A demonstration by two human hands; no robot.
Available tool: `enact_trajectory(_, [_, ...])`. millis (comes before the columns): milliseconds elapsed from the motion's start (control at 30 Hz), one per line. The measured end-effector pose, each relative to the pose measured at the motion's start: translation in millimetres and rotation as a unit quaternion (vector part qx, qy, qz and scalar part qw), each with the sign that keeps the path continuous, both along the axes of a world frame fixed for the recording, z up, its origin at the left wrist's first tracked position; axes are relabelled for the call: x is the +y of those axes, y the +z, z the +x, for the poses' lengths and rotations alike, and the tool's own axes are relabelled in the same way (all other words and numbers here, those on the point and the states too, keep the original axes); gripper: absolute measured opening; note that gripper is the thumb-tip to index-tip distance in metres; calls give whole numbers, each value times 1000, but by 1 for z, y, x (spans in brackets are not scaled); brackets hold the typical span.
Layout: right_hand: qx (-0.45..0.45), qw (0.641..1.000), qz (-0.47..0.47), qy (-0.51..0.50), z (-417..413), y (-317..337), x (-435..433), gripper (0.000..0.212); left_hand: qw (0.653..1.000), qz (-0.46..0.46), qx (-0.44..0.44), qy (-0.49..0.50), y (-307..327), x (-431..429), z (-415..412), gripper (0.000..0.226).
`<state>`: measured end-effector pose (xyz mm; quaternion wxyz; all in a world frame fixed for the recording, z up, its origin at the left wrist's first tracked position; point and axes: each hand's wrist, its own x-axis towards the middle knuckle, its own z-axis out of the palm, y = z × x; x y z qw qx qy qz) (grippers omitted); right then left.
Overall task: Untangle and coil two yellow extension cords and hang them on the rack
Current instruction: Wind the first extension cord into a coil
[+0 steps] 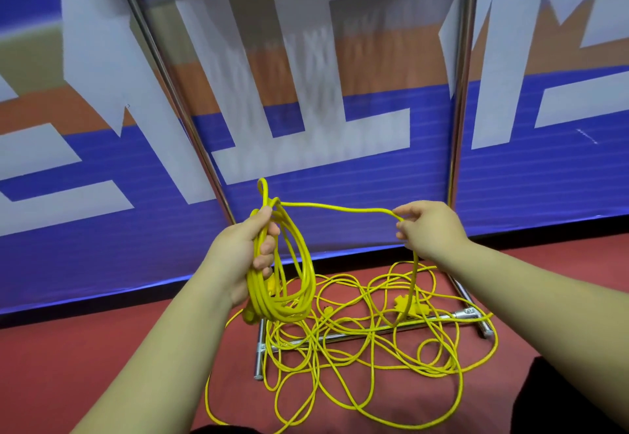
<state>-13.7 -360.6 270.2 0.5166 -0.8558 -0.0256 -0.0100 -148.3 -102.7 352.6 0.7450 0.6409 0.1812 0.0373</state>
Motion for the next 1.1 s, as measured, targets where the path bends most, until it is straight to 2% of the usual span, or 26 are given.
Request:
enact_trajectory(100, [-10, 989, -141, 38, 0, -3, -3, 25, 999, 25, -8, 26, 0, 0, 1, 35])
enact_trajectory(233, [-30, 948, -293, 123, -12, -3, 2, 34, 998, -10, -19, 55, 3, 4, 2, 32])
enact_trajectory(400, [-36, 895, -378, 234, -28, -5, 11, 46, 995, -35, -46, 84, 4, 3, 4, 30])
enact_trajectory(567, [-16, 869, -365, 334, -46, 7, 15, 36, 991, -85, -49, 93, 1, 6, 7, 29])
enact_trajectory(733, [18, 863, -306, 401, -58, 18, 19, 29, 987, -127, -52, 83, -5, 6, 10, 26])
enact_trajectory(933, [-27, 859, -273, 433, -75, 35, 22, 39, 976, -183, -106, 47, -6, 1, 8, 9])
enact_trajectory(1100, [-113, 883, -191, 413, -90, 56, 25, 40, 975, -171, -140, 17, -7, -2, 5, 28])
